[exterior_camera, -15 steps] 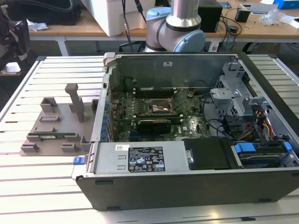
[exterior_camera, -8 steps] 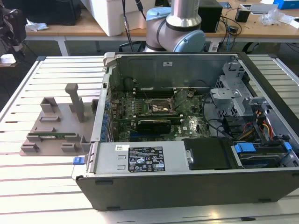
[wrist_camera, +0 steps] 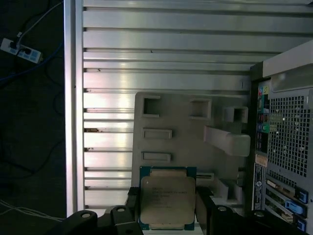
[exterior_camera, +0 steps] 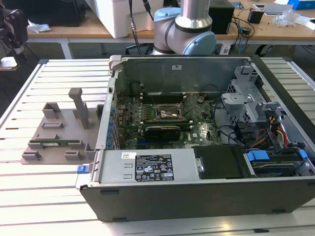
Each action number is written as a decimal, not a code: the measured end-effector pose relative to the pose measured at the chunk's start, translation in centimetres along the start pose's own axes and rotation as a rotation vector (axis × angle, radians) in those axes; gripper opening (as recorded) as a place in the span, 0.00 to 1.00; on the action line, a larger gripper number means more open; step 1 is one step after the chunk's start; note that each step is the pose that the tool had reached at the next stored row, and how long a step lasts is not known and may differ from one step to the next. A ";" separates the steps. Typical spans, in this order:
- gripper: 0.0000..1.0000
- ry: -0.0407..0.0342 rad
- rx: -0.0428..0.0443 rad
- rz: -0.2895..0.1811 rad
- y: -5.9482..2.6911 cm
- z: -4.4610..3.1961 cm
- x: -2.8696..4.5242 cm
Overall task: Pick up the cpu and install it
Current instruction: 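Pick up the cpu and move it towards the insertion slot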
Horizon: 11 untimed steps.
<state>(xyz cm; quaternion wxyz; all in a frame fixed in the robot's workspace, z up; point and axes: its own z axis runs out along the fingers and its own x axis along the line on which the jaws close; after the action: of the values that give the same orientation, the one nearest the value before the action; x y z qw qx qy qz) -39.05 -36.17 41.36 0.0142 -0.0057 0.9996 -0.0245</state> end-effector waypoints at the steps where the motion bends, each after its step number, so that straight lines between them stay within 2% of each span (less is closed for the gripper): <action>1: 0.55 -0.0001 0.0000 0.000 0.00 0.01 -0.12; 4: 0.55 -0.0001 0.0000 0.000 0.00 0.01 -0.26; 8: 0.55 -0.0001 0.0000 0.000 -0.01 0.03 -0.93; 11: 0.55 0.0000 0.0000 0.000 -0.02 0.07 -2.20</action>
<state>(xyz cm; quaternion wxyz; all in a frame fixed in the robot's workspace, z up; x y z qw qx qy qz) -36.85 -36.16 41.36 0.0142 -0.0056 0.9996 -0.0246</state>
